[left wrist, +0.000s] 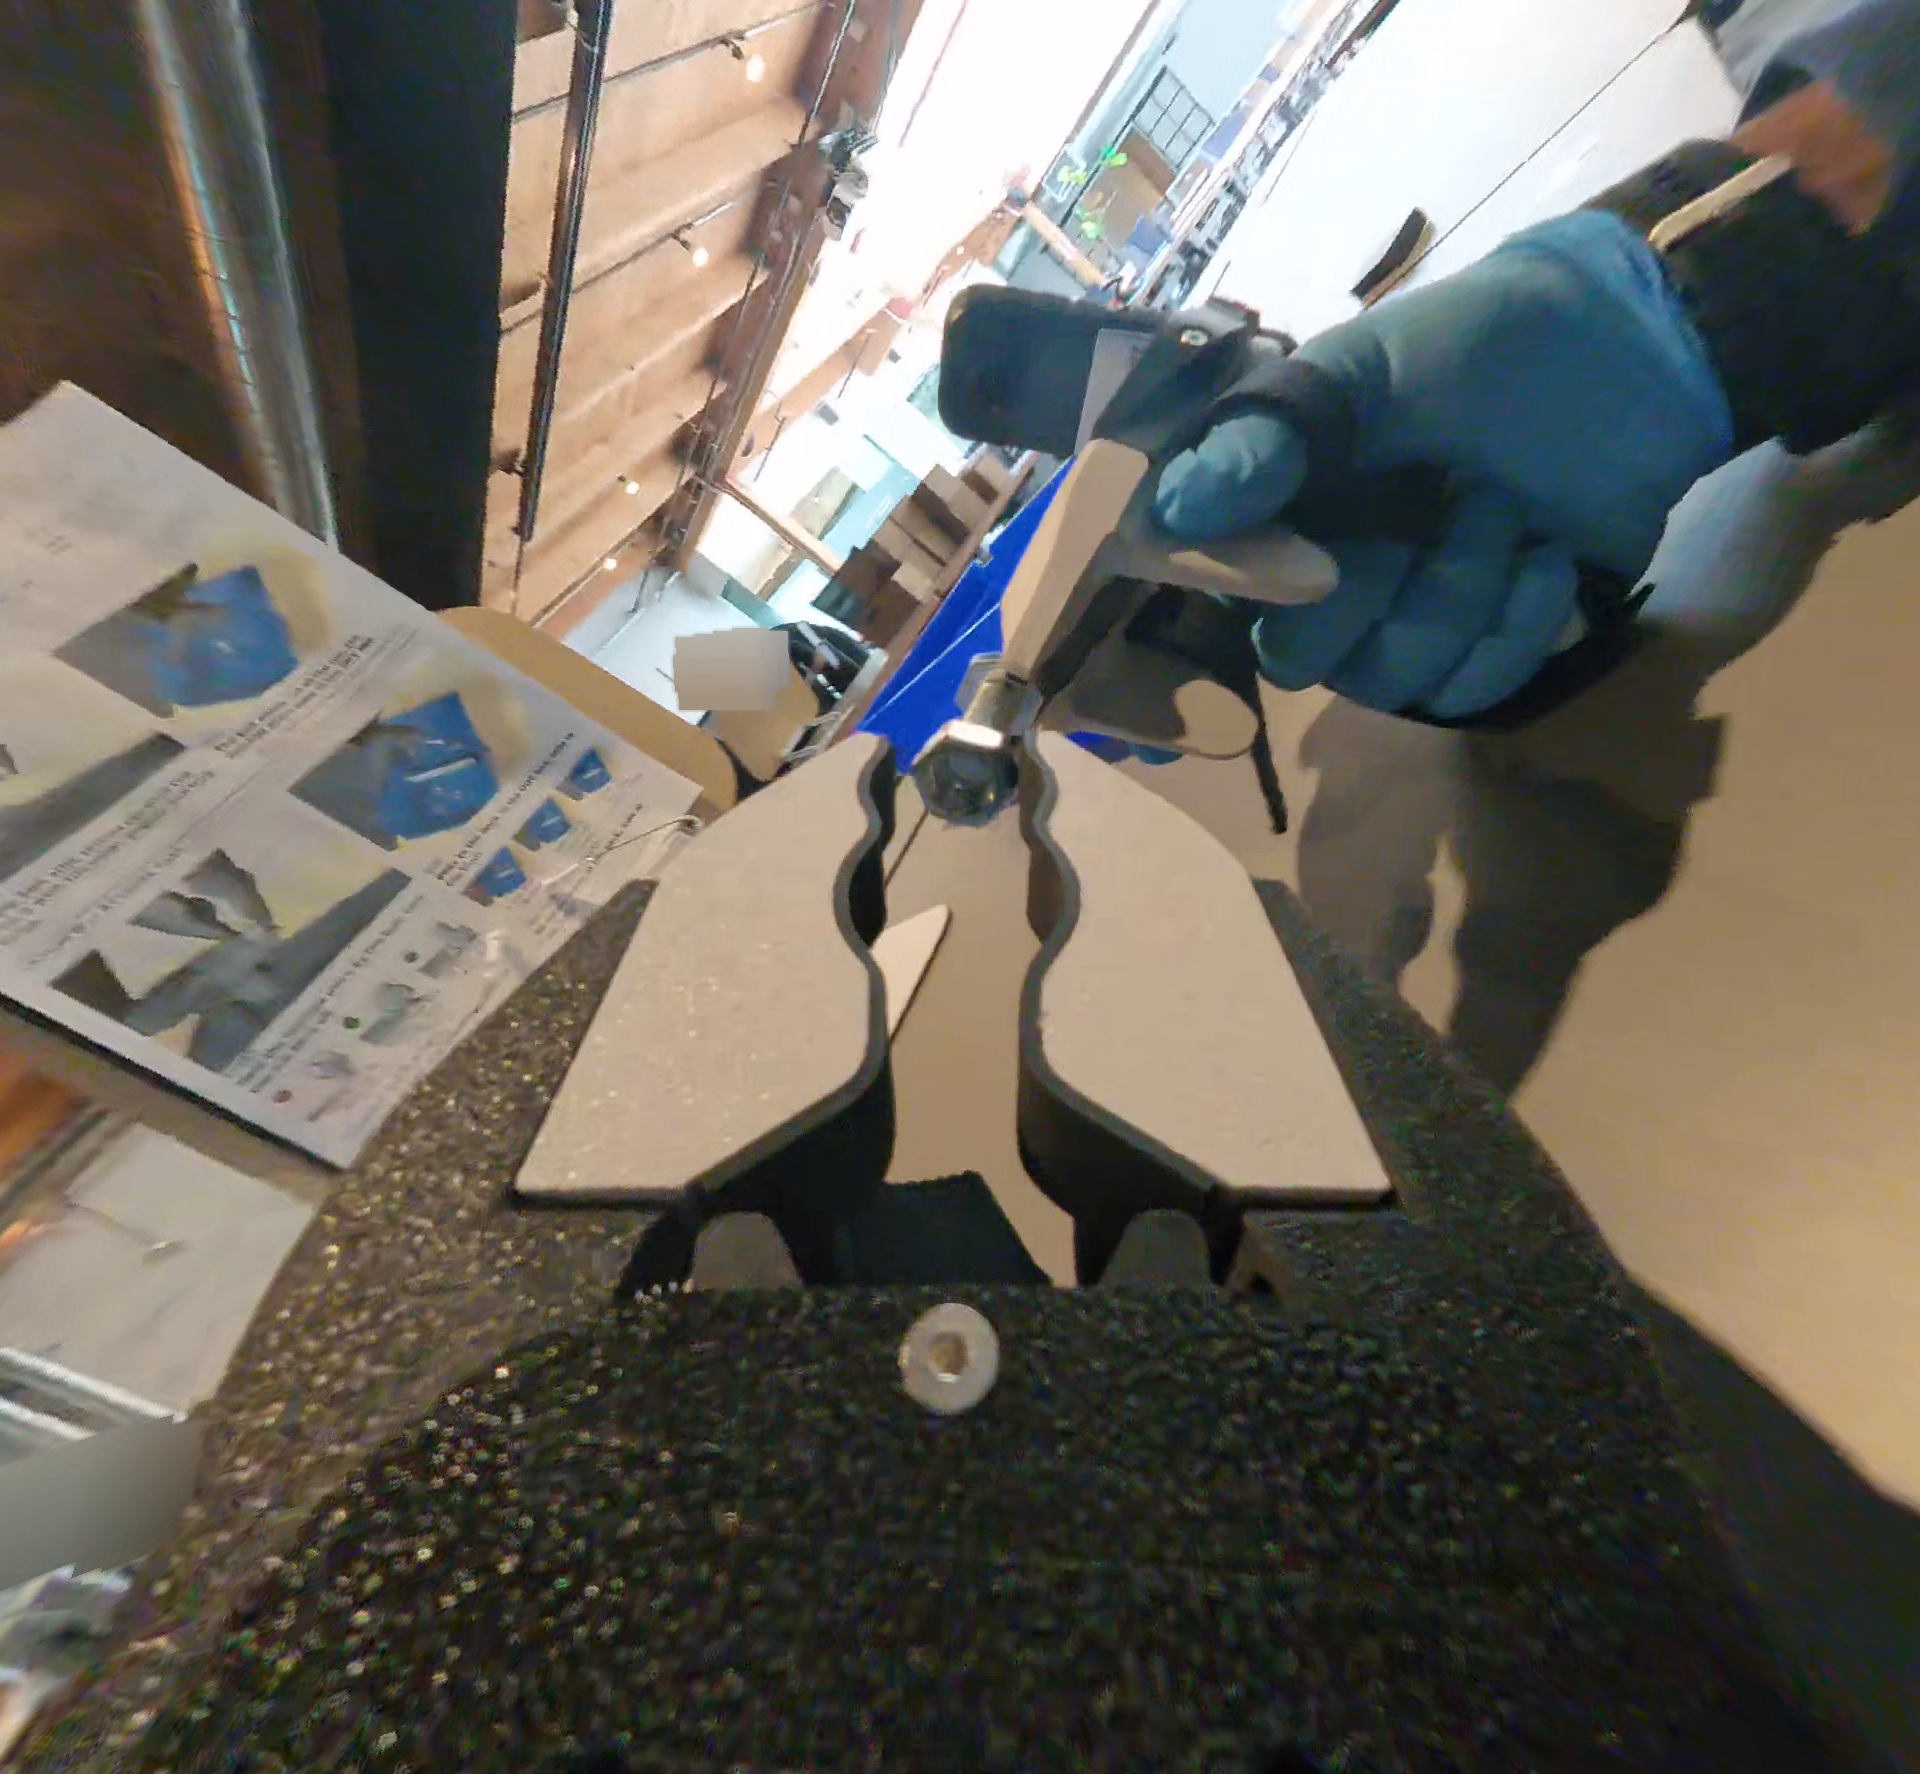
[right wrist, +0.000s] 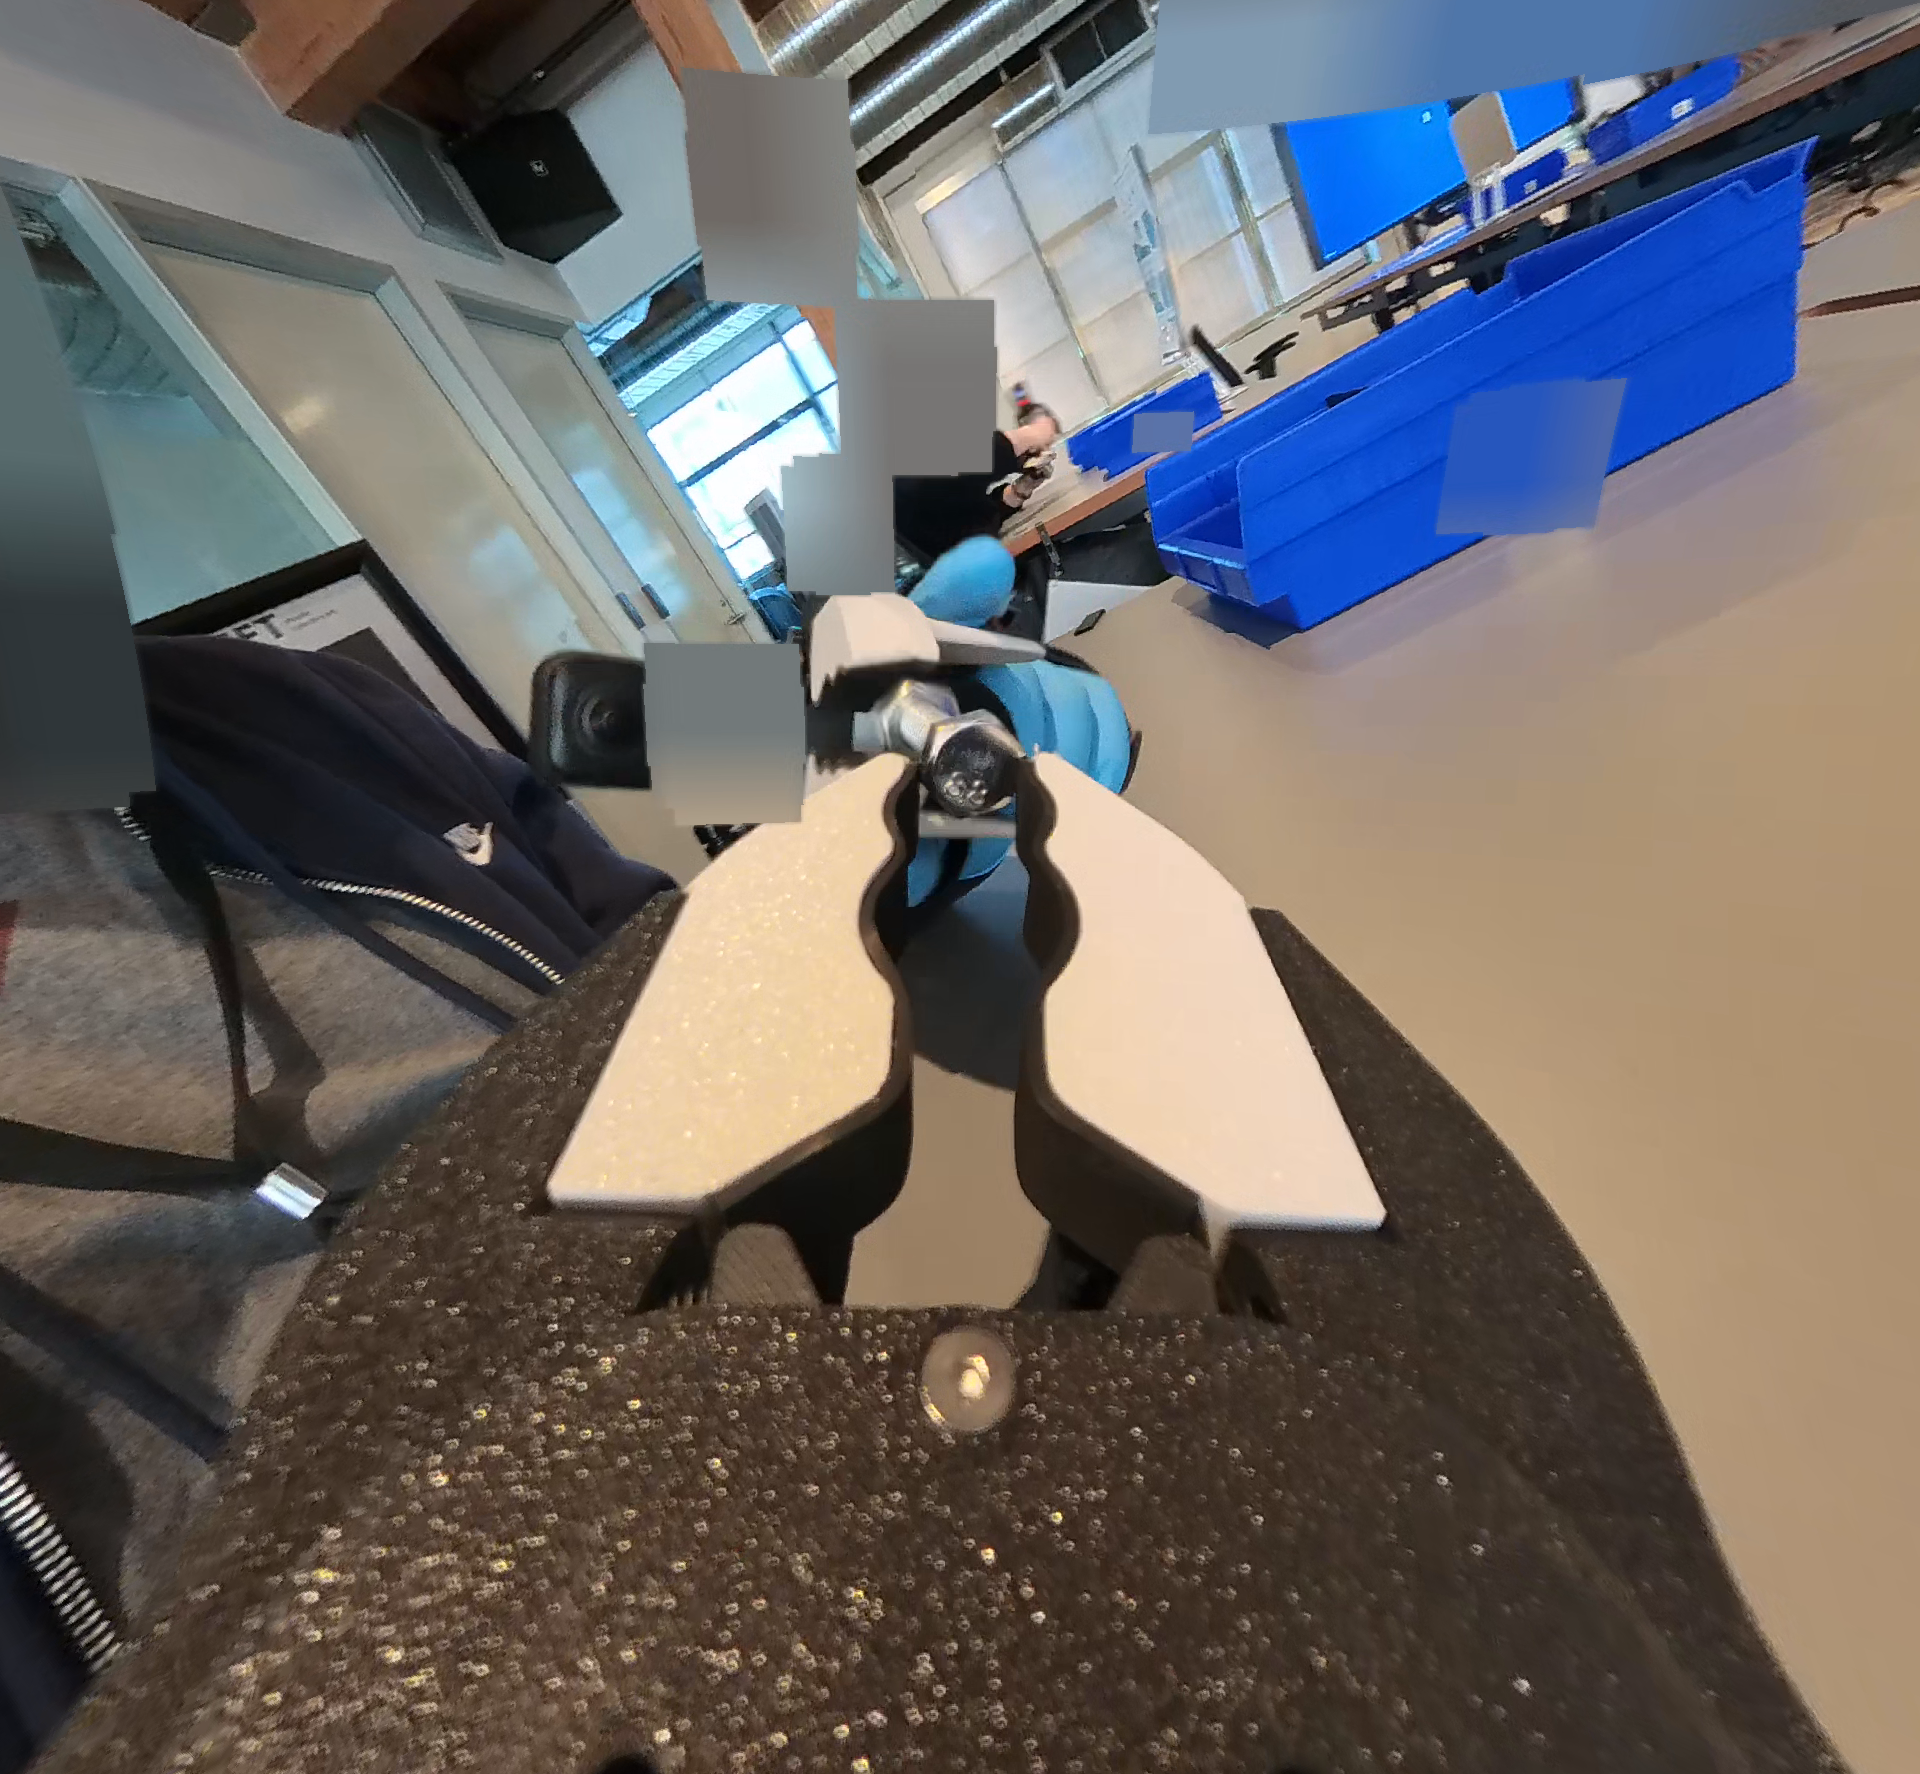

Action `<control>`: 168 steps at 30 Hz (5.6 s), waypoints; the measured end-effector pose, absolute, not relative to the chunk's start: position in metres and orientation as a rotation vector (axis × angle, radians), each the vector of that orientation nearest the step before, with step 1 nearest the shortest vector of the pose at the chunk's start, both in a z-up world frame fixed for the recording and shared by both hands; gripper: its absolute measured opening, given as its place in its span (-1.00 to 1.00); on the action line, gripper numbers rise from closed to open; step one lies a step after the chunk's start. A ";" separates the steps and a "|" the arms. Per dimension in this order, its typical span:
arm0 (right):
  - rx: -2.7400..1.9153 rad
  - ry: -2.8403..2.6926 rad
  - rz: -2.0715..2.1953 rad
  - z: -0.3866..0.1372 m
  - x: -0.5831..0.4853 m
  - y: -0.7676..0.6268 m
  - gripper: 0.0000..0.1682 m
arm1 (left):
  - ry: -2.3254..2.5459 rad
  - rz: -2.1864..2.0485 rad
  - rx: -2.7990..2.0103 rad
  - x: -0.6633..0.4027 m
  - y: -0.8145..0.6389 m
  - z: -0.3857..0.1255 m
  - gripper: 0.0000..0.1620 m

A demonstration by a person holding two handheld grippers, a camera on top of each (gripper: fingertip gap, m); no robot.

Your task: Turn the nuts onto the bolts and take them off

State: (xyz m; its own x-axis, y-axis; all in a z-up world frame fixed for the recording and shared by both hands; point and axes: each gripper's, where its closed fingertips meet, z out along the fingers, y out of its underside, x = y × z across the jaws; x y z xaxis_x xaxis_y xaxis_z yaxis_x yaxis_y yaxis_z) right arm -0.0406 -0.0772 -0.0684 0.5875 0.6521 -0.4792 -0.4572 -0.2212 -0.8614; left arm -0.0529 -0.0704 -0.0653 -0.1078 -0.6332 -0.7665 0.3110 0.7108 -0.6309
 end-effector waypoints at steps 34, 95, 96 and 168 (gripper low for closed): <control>-1.321 -0.238 0.693 -0.044 -0.041 -0.080 -0.80 | 1.423 -1.706 -0.865 -0.049 -0.076 -0.047 -0.79; -1.226 -0.169 0.786 -0.038 -0.040 -0.082 -0.79 | 1.422 -0.771 -0.352 -0.046 -0.070 -0.056 -0.78; -1.216 -0.168 0.791 -0.037 -0.040 -0.083 -0.79 | 1.431 -0.827 -0.372 -0.046 -0.072 -0.056 -0.70; -1.170 -0.135 0.767 -0.035 -0.033 -0.085 -0.80 | 1.293 -1.038 -0.416 -0.048 -0.086 -0.046 -0.51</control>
State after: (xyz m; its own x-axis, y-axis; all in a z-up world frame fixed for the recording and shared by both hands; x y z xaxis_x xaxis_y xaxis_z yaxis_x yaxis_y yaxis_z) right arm -0.0331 -0.0852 -0.0352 0.7433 0.6052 -0.2850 -0.4717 0.1720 -0.8648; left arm -0.0478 -0.0855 -0.0461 -0.0710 -0.8105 -0.5814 0.3918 0.5133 -0.7635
